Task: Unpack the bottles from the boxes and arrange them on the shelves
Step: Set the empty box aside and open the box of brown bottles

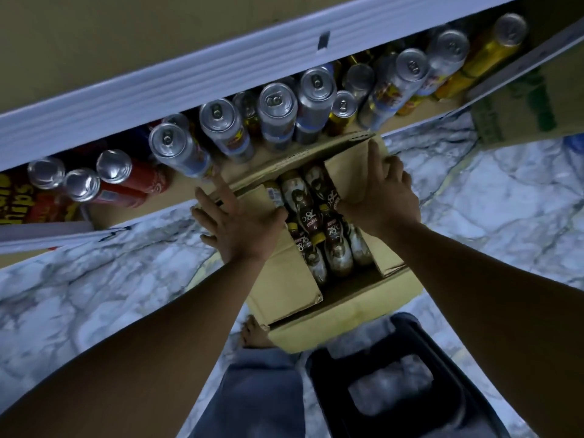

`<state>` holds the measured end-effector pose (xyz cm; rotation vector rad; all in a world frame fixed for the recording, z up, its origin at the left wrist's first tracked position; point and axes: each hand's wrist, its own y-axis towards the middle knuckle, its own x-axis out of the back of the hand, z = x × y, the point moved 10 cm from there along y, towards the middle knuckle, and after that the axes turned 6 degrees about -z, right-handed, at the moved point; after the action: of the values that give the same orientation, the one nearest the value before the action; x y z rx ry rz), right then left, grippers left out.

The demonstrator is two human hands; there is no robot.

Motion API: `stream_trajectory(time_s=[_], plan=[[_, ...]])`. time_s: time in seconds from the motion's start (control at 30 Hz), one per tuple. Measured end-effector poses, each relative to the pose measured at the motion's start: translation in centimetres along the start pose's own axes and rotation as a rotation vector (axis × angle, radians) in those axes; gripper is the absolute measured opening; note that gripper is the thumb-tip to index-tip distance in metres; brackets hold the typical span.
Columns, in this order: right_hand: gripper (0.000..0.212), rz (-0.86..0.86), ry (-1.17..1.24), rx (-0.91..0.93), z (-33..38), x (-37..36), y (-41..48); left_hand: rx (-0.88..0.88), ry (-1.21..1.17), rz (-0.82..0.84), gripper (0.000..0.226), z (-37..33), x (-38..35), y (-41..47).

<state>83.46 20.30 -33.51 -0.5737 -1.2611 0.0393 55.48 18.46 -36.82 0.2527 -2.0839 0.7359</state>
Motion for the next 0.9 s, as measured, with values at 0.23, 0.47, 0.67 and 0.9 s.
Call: stream_trajectory(time_s=[0.23,0.47,0.67,0.9], plan=[[0.117,0.006,0.115,0.053,-0.6,1.3,-0.1,-0.074,-0.126,-0.015,0.115,-0.2,1.3,-1.2],[0.053,-0.001,0.255,0.384,1.0,2.8,-2.0,-0.45,-0.183,-0.033,0.061,-2.4,3.3,-2.5],[0.05,-0.174,0.063,0.463,0.0,5.9,-1.5,-0.471,-0.108,-0.169,0.045,-1.8,6.4,-4.1],[0.078,-0.254,-0.141,0.361,-6.1,8.3,0.0,-0.054,0.305,-0.222,0.085,5.3,11.1,-4.1]])
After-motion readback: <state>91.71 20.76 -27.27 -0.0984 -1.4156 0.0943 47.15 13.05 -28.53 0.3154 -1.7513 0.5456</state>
